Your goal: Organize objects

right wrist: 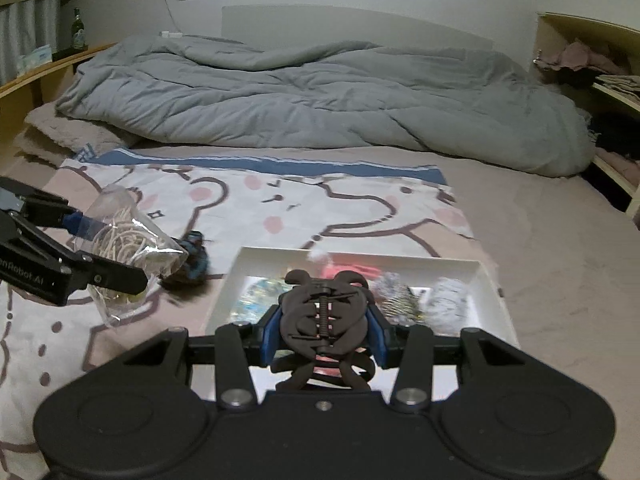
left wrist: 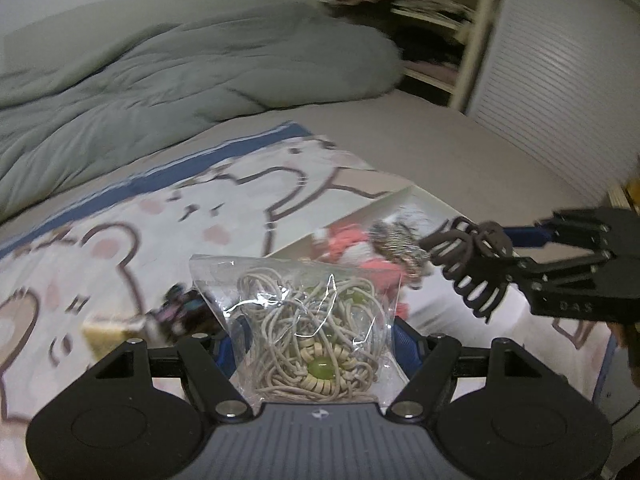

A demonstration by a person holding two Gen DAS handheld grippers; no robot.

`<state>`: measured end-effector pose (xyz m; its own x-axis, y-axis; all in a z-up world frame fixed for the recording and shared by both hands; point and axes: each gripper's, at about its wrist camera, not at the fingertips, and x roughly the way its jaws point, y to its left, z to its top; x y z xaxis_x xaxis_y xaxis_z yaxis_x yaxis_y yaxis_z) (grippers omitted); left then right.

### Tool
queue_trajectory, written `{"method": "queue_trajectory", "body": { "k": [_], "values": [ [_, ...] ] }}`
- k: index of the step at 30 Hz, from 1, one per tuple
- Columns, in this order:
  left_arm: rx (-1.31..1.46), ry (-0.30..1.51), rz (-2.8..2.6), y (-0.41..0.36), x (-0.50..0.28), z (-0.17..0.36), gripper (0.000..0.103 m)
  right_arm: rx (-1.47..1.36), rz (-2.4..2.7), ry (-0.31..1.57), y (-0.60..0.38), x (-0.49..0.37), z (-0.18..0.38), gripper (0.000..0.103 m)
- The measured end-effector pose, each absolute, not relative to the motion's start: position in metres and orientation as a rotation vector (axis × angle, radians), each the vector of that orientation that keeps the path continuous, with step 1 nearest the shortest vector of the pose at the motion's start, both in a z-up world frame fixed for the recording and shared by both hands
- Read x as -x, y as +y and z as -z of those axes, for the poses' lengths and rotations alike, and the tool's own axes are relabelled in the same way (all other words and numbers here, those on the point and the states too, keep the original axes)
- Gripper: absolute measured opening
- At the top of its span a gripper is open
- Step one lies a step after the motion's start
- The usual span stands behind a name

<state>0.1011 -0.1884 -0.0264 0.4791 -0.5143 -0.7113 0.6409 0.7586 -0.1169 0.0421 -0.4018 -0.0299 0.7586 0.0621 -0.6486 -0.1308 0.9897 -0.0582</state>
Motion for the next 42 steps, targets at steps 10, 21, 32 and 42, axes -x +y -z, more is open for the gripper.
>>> {"method": "queue_trajectory", "body": {
  "k": [10, 21, 32, 42],
  "values": [
    [-0.341, 0.784, 0.957, -0.277, -0.092, 0.036, 0.074, 0.099, -0.06, 0.734, -0.452, -0.036, 0.039, 0.045],
    [-0.52, 0.789, 1.162, -0.361, -0.07, 0.066, 0.075, 0.116, 0.008, 0.807, -0.497, -0.03, 0.059, 0.045],
    [-0.543, 0.875, 1.236, -0.399, -0.09, 0.109, 0.074, 0.142, 0.028, 0.864, -0.516, -0.038, 0.08, 0.045],
    [-0.527, 0.898, 1.193, -0.411, -0.108, 0.129, 0.088, 0.158, 0.07, 0.879, -0.524, -0.043, 0.094, 0.046]
  ]
}}
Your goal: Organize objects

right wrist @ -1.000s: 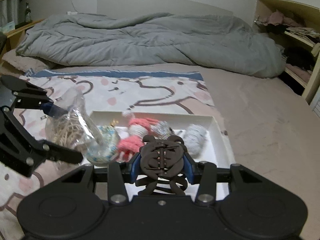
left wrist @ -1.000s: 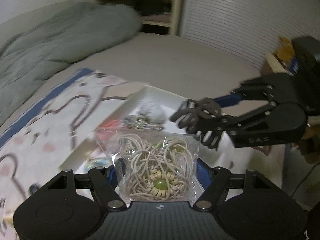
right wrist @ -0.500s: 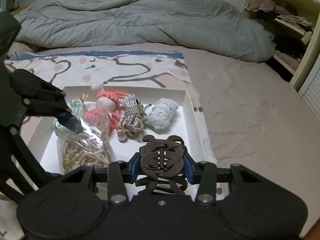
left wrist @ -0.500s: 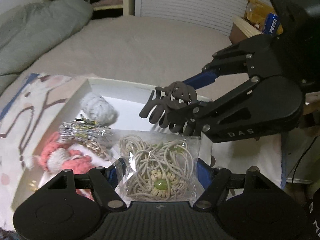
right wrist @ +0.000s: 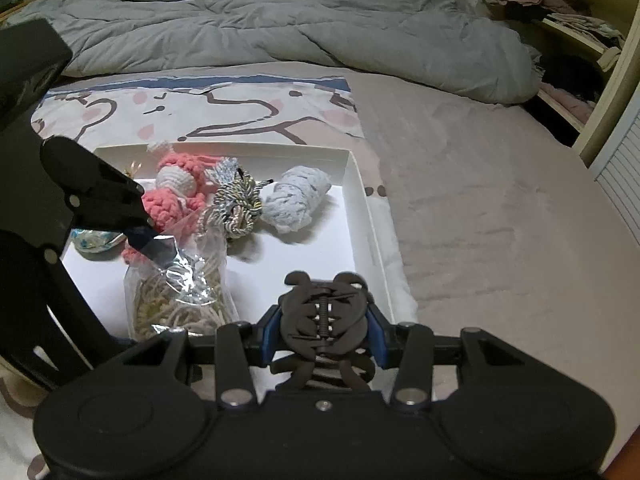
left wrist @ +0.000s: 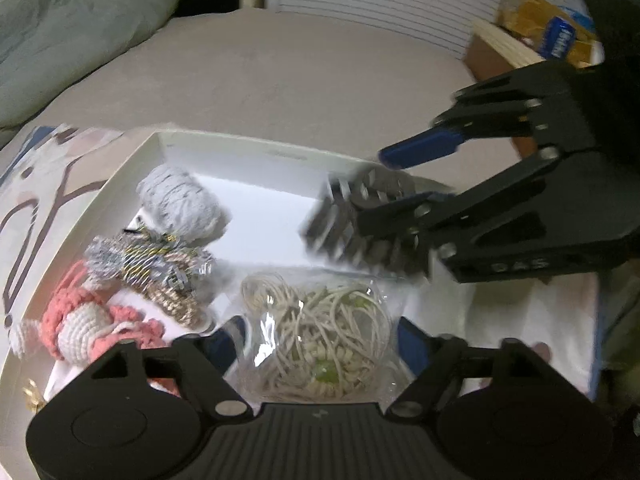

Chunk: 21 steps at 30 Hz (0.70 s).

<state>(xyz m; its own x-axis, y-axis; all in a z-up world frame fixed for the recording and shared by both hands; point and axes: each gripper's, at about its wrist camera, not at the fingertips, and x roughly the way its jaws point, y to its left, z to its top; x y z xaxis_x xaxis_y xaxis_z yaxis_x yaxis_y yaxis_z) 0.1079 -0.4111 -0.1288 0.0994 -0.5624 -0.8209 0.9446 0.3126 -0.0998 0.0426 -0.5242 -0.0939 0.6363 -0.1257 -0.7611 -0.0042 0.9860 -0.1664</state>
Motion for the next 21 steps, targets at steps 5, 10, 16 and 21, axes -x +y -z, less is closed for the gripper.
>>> {"method": "queue_trajectory", "body": {
  "k": [5, 10, 16, 21],
  "values": [
    [-0.494, 0.916, 1.167, -0.409, -0.112, 0.136, 0.093, 0.138, 0.092, 0.864, -0.526, -0.043, 0.092, 0.061],
    [-0.445, 0.922, 1.147, -0.401, -0.116, 0.128, 0.099, 0.134, 0.089, 0.869, -0.526, -0.043, 0.092, 0.061],
    [-0.384, 0.947, 1.147, -0.385, -0.119, 0.114, 0.1, 0.068, 0.096, 0.838, -0.529, -0.041, 0.085, 0.06],
    [-0.384, 0.965, 1.133, -0.367, -0.123, 0.106, 0.1, 0.001, 0.07, 0.825, -0.53, -0.043, 0.083, 0.049]
  ]
}}
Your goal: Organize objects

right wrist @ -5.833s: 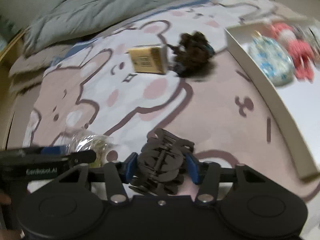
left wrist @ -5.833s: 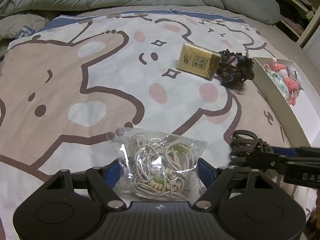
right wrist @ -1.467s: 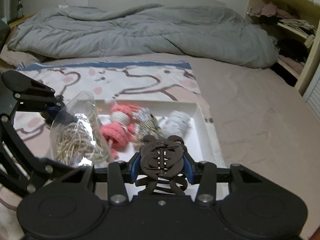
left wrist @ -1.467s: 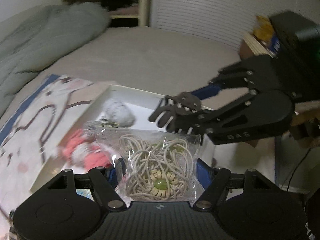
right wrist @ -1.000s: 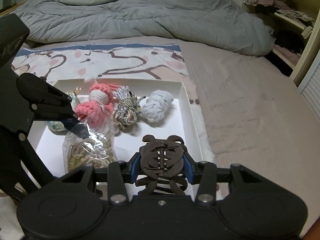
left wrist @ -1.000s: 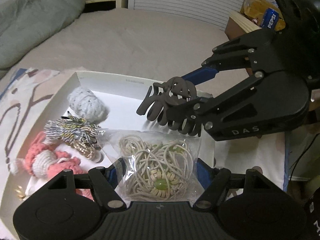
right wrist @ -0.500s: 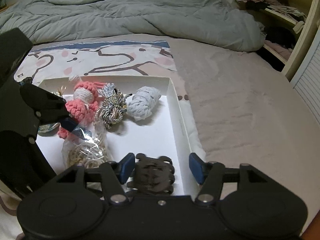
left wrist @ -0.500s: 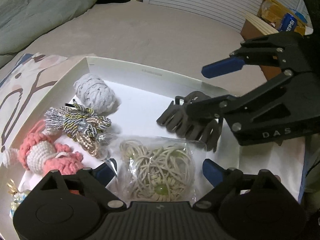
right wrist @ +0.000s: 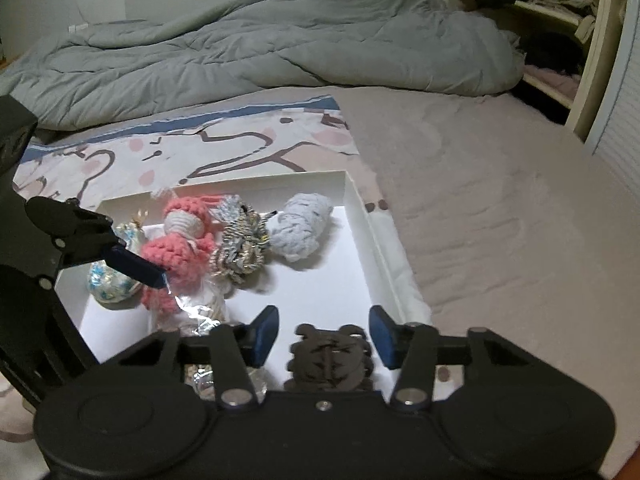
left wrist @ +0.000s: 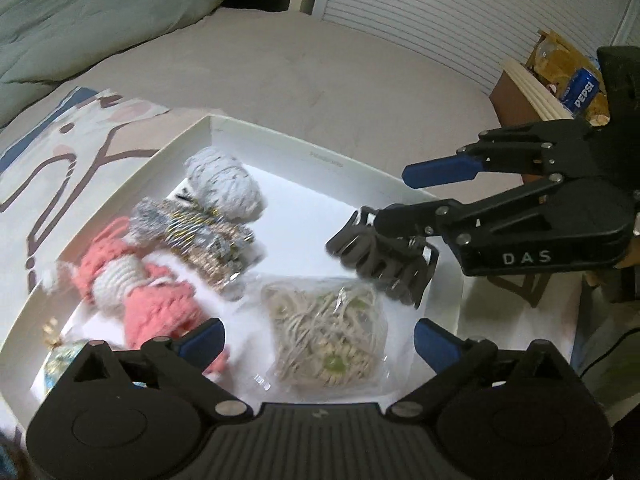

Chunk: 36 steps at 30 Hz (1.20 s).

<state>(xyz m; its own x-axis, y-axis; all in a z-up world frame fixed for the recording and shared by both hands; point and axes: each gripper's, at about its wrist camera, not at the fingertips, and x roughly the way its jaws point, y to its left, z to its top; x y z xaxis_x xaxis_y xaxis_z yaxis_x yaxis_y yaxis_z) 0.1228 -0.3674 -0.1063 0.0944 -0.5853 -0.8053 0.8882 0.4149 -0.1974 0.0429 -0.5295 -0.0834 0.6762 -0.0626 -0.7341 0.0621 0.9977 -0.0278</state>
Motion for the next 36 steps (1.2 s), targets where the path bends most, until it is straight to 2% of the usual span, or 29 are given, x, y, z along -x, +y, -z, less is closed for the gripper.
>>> {"method": "queue_trajectory", "body": {
  "k": [4, 8, 10, 14, 15, 26, 28, 31, 33, 36],
  "values": [
    [-0.392, 0.981, 1.113, -0.354, -0.128, 0.104, 0.1, 0.061, 0.073, 0.856, -0.521, -0.046, 0.09, 0.05],
    [-0.435, 1.028, 1.087, -0.347, -0.132, 0.111, 0.1, 0.074, 0.075, 0.881, -0.52, -0.047, 0.095, 0.055],
    [-0.481, 1.054, 1.062, -0.345, -0.132, 0.119, 0.1, 0.088, 0.083, 0.876, -0.518, -0.047, 0.098, 0.06],
    [-0.529, 1.071, 0.989, -0.344, -0.133, 0.133, 0.1, 0.153, 0.087, 0.843, -0.509, -0.05, 0.102, 0.079],
    [-0.528, 1.072, 0.975, -0.344, -0.134, 0.136, 0.1, 0.185, 0.093, 0.836, -0.506, -0.051, 0.104, 0.08],
    [-0.439, 1.022, 0.837, -0.356, -0.143, 0.139, 0.1, 0.327, 0.047, 0.93, -0.496, -0.049, 0.117, 0.08],
    [-0.432, 1.027, 0.851, -0.358, -0.142, 0.139, 0.1, 0.313, 0.048, 0.943, -0.499, -0.047, 0.114, 0.078],
    [-0.429, 1.038, 0.878, -0.36, -0.137, 0.14, 0.1, 0.209, 0.041, 0.97, -0.512, -0.046, 0.106, 0.06],
    [-0.425, 1.041, 0.881, -0.362, -0.135, 0.141, 0.1, 0.157, 0.037, 1.005, -0.519, -0.047, 0.104, 0.044],
    [-0.422, 1.033, 0.877, -0.365, -0.133, 0.142, 0.1, 0.182, 0.043, 1.013, -0.52, -0.045, 0.106, 0.044]
  ]
}}
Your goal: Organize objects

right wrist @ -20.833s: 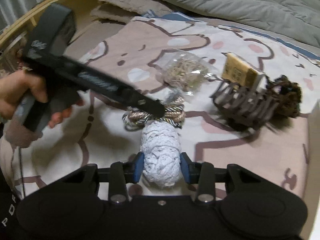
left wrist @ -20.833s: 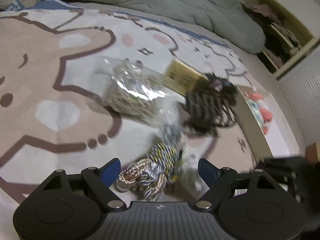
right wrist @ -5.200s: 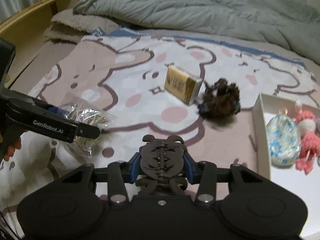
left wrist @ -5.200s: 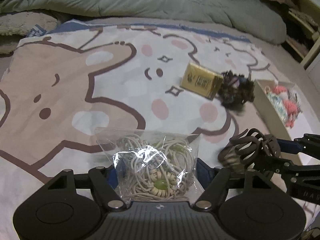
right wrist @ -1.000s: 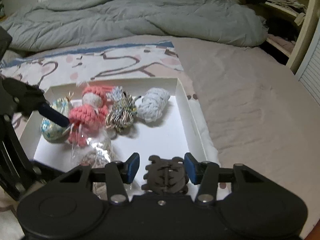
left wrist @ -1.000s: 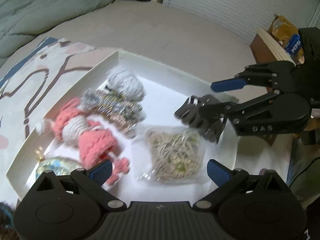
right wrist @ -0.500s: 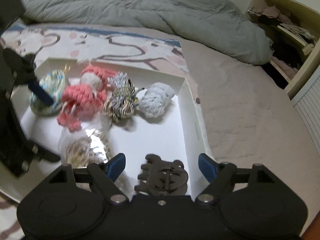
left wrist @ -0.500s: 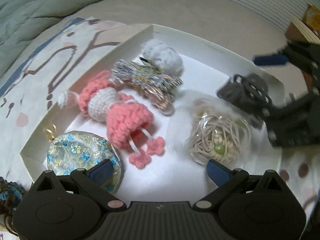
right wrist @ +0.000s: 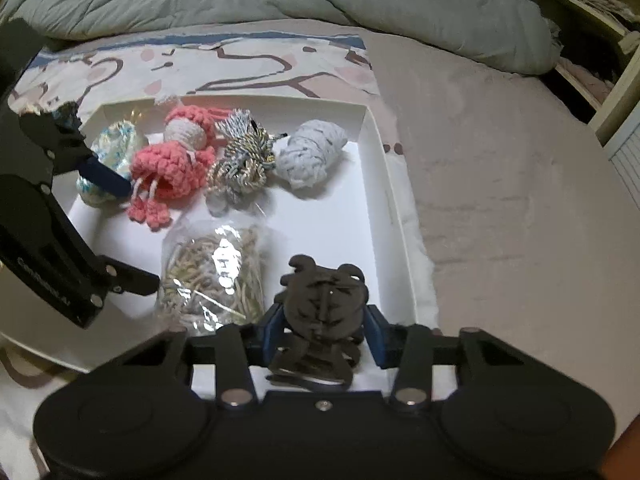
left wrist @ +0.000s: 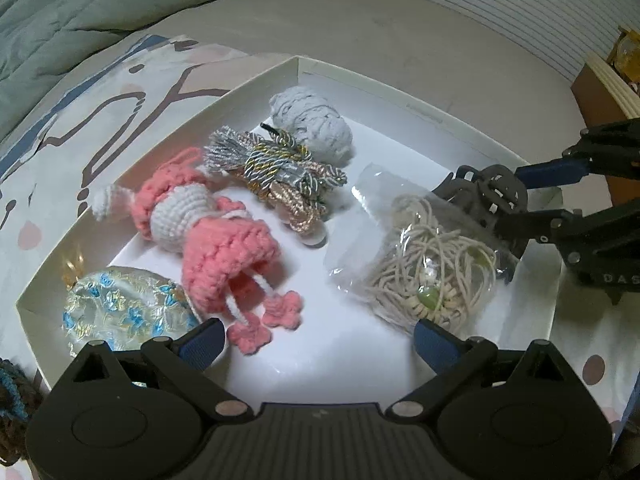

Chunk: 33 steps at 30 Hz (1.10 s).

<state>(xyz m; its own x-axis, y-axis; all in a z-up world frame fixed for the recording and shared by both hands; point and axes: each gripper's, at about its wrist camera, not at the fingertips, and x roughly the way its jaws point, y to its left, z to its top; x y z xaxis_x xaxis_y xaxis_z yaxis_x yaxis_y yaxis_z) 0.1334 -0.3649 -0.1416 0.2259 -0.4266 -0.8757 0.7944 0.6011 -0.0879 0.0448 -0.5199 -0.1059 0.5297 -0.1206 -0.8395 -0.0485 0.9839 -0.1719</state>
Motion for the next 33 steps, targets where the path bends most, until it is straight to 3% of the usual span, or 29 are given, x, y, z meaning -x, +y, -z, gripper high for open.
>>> {"method": "queue_trajectory", "body": {
  "k": [15, 19, 33],
  "values": [
    [-0.329, 1.04, 0.845, -0.352, -0.136, 0.13, 0.1, 0.324, 0.044, 0.882, -0.517, -0.048, 0.112, 0.042],
    [-0.314, 1.039, 0.84, -0.348, -0.134, 0.125, 0.1, 0.32, 0.048, 0.892, -0.514, -0.045, 0.108, 0.053],
    [-0.241, 0.98, 0.8, -0.322, -0.115, 0.092, 0.1, 0.088, 0.112, 0.863, -0.523, -0.027, 0.074, 0.061]
  ]
}}
